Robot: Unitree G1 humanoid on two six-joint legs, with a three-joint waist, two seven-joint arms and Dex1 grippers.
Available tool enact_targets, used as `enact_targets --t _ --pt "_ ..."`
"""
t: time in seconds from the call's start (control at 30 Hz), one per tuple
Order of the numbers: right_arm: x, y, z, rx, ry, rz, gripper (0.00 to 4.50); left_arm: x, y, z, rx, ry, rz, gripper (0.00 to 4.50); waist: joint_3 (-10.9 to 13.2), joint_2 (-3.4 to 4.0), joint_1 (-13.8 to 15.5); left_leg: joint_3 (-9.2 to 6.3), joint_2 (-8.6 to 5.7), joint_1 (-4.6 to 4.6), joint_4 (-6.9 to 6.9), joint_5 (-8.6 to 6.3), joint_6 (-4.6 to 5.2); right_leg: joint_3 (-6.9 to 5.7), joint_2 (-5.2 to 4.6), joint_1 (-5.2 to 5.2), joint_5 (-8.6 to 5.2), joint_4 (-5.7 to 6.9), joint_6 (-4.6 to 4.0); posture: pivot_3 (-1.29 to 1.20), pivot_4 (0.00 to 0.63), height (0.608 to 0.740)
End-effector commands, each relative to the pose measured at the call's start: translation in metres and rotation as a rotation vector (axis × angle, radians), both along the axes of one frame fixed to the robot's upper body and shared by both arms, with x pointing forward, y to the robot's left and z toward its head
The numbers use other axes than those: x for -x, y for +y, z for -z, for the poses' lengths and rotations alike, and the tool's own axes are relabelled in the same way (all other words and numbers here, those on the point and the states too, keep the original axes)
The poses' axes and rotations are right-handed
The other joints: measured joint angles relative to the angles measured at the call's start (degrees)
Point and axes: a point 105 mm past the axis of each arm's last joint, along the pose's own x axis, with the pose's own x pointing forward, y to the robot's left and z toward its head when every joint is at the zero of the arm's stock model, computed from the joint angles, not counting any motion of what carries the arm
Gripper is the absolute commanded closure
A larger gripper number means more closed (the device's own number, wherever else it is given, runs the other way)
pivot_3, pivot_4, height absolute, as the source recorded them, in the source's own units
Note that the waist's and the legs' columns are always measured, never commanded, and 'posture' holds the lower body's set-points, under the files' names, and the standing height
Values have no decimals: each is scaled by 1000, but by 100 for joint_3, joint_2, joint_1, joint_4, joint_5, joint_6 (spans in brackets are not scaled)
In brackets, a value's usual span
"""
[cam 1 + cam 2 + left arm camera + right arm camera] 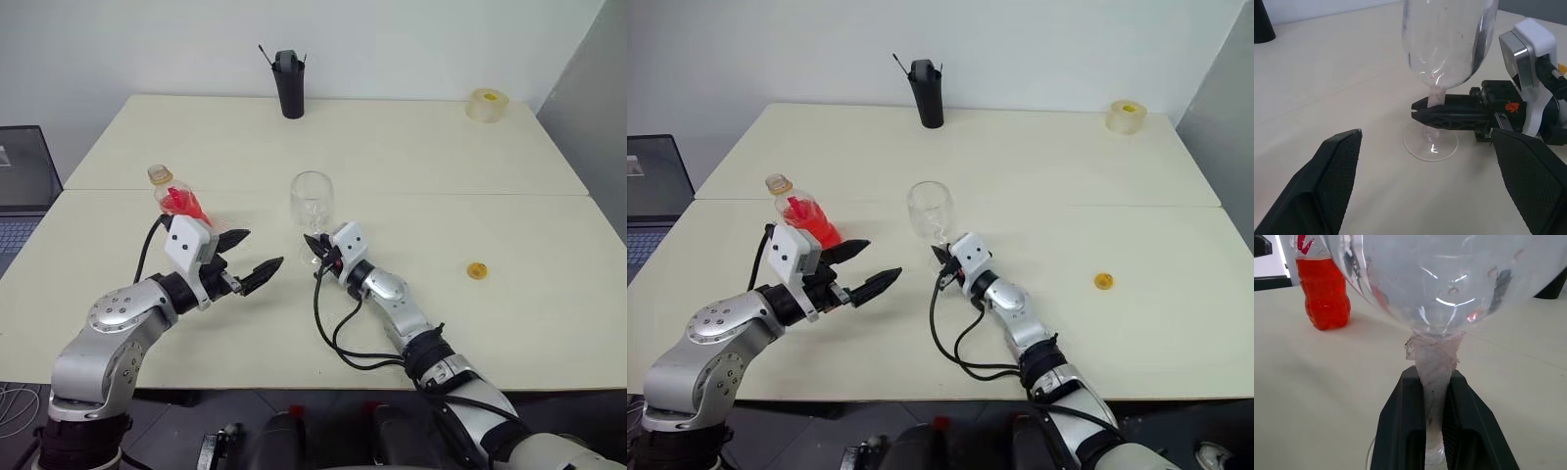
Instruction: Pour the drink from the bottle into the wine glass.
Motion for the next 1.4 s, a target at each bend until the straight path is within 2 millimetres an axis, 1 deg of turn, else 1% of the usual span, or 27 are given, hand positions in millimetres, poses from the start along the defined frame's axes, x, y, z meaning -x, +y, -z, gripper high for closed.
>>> enact_targets --t 0.03,0.23,0.3,0.33,0.4,0.6,0.63,0.67,0.8,0.9,0.97,1.03,1.1,1.17,1.23,1.27,1.33,1.37,1.4 --pt "-1 3 3 12 31 -15 4361 4 1 -12 -9 -47 5 0 0 0 0 1 0 4 -1 -1 2 1 0 3 0 0 0 0 150 740" --pt "-1 4 10 67 45 -30 4361 4 2 -10 -11 -38 3 0 -1 -1 -5 6 0 22 -6 -7 12 6 1 10 -1 7 -1 0 150 740" --pt "-1 2 10 74 42 -28 3619 4 3 -10 -10 -37 3 0 -2 -2 -5 8 0 24 -6 -7 12 7 1 11 -1 8 -1 0 150 740" --pt "-2 1 9 75 41 -26 3346 4 3 -10 -10 -37 3 0 -2 -2 -5 7 0 25 -6 -7 12 7 1 12 -1 7 -1 0 150 740" --pt "-3 -1 8 70 45 -14 2659 4 3 -10 -9 -35 3 0 -2 -2 -6 8 -1 22 -6 -7 11 6 1 10 -1 7 -1 0 150 740" --pt "-2 -6 1 69 30 -20 459 1 5 -10 -12 -34 -4 0 -2 -3 -3 8 -1 23 -6 -7 11 7 1 10 -1 7 -1 0 150 740" --pt "-1 -8 0 72 25 -25 151 0 7 -9 -14 -33 -8 0 -2 -3 -3 8 -1 23 -6 -7 11 7 1 10 -1 6 -1 0 150 740" --pt "1 -11 -1 78 17 -29 34 0 9 -9 -14 -34 -18 0 -2 -3 -2 8 -1 23 -6 -8 11 7 1 10 -1 7 -1 0 150 740" --pt "16 -31 0 143 27 -82 34 -2 23 -8 -10 -43 -86 0 -2 -3 8 6 -1 22 -6 -8 13 7 0 10 -1 7 -1 0 150 740" --pt "29 -54 -3 185 79 -97 34 -3 37 -4 -15 -67 -167 0 -2 -3 44 6 -1 21 -7 -9 14 7 -2 10 -1 4 0 0 150 740" --pt "40 -73 -10 200 116 -100 34 -3 47 0 -13 -84 -235 0 -2 -3 50 5 -1 20 -7 -10 15 6 -2 11 -1 1 0 0 150 740" --pt "50 -93 -23 214 124 -102 34 -4 55 2 -5 -111 -299 0 -2 -2 57 3 -2 19 -9 -10 16 5 -3 11 -1 -1 0 0 150 740" --pt "58 -110 -42 227 131 -104 34 -7 62 4 3 -144 -350 0 -1 -4 61 3 -2 19 -8 -11 16 4 -2 12 -1 -3 0 0 150 740" --pt "66 -125 -65 260 124 -115 34 -10 71 8 -2 -161 -393 0 -1 -6 64 1 -5 18 -7 -11 17 2 -1 13 -1 -5 0 0 150 740" --pt "72 -134 -95 286 109 -132 34 -12 81 9 12 -182 -449 0 1 -4 56 -2 -3 18 -8 -11 17 1 0 16 -1 -10 0 0 150 740" --pt "74 -136 -111 292 101 -143 34 -13 85 9 23 -194 -474 0 0 -5 50 0 -5 18 -9 -11 18 4 0 15 -1 -11 0 0 150 740" --pt "77 -133 -144 288 74 -175 34 -16 90 11 34 -209 -521 0 2 -5 35 -2 -3 20 -10 -12 19 4 1 16 -1 -12 -1 0 150 740" --pt "78 -129 -158 289 57 -186 34 -17 90 13 38 -210 -532 0 1 -6 37 0 -2 21 -11 -12 19 5 2 14 0 -10 -1 0 150 740" --pt "78 -126 -167 291 49 -192 34 -17 90 15 40 -211 -537 0 0 -7 43 -6 -2 21 -14 -12 19 0 4 15 0 -12 -1 0 150 740"
